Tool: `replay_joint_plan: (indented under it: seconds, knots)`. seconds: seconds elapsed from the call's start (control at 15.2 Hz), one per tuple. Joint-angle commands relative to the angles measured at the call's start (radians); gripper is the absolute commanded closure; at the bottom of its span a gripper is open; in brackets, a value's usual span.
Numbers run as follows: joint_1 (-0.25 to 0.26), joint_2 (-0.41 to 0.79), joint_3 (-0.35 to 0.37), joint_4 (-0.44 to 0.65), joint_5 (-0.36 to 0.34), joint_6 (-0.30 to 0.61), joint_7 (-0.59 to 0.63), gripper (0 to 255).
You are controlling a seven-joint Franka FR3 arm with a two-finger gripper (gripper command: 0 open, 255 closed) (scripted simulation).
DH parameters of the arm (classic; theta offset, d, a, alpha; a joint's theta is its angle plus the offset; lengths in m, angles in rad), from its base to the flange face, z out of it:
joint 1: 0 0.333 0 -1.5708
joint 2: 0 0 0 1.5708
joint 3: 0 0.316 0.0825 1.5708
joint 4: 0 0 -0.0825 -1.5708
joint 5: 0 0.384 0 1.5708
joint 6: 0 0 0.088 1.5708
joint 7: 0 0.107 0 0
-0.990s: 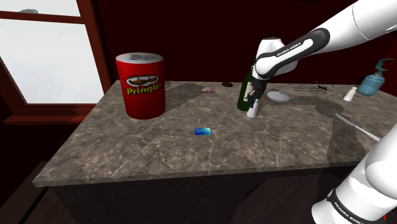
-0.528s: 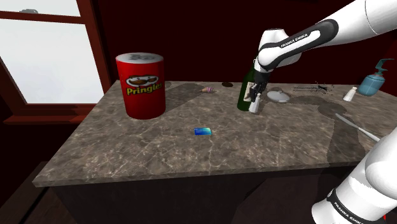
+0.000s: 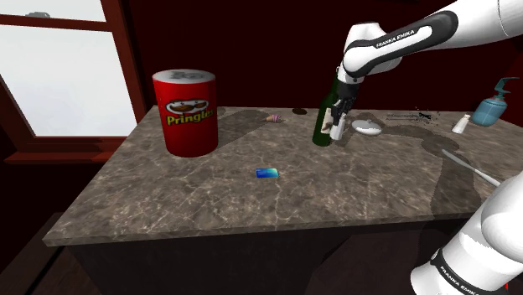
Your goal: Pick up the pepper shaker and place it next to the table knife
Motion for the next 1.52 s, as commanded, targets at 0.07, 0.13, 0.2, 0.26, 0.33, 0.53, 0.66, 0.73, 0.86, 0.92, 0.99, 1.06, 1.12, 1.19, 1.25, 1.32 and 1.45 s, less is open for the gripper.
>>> replay_joint_plan:
  seconds: [0.07,0.13,0.2,0.26,0.33,0.53,0.66,0.73,0.86,0.92,0.99,1.06,1.12,1.19,1.25,1.32,1.45]
  knots:
    - [0.0,-0.015,0.001,0.028,0.0,-0.043,-0.003,255]
    - [0.001,-0.019,0.001,0.037,0.0,-0.056,-0.004,255]
    - [0.001,-0.022,0.002,0.047,0.0,-0.069,-0.005,255]
    - [0.001,-0.025,0.002,0.057,0.0,-0.082,-0.005,255]
    - [0.001,-0.029,0.002,0.067,0.0,-0.096,-0.006,255]
    - [0.002,-0.037,0.004,0.099,0.001,-0.135,-0.009,255]
    - [0.003,-0.041,0.004,0.121,0.001,-0.162,-0.011,255]
    - [0.003,-0.043,0.005,0.133,0.002,-0.175,-0.012,255]
    - [0.003,-0.046,0.005,0.157,0.002,-0.202,-0.014,255]
    - [0.003,-0.047,0.006,0.169,0.002,-0.215,-0.015,255]
    - [0.004,-0.047,0.006,0.171,0.003,-0.217,-0.015,255]
    - [-0.007,-0.06,-0.006,0.157,0.0,-0.214,-0.036,255]
    - [-0.017,-0.072,-0.019,0.144,-0.004,-0.211,-0.057,255]
    - [-0.027,-0.083,-0.031,0.132,-0.007,-0.208,-0.078,255]
    - [-0.037,-0.094,-0.044,0.122,-0.01,-0.205,-0.1,255]
    - [-0.047,-0.103,-0.058,0.112,-0.013,-0.202,-0.122,255]
    - [-0.068,-0.119,-0.085,0.097,-0.02,-0.197,-0.166,255]
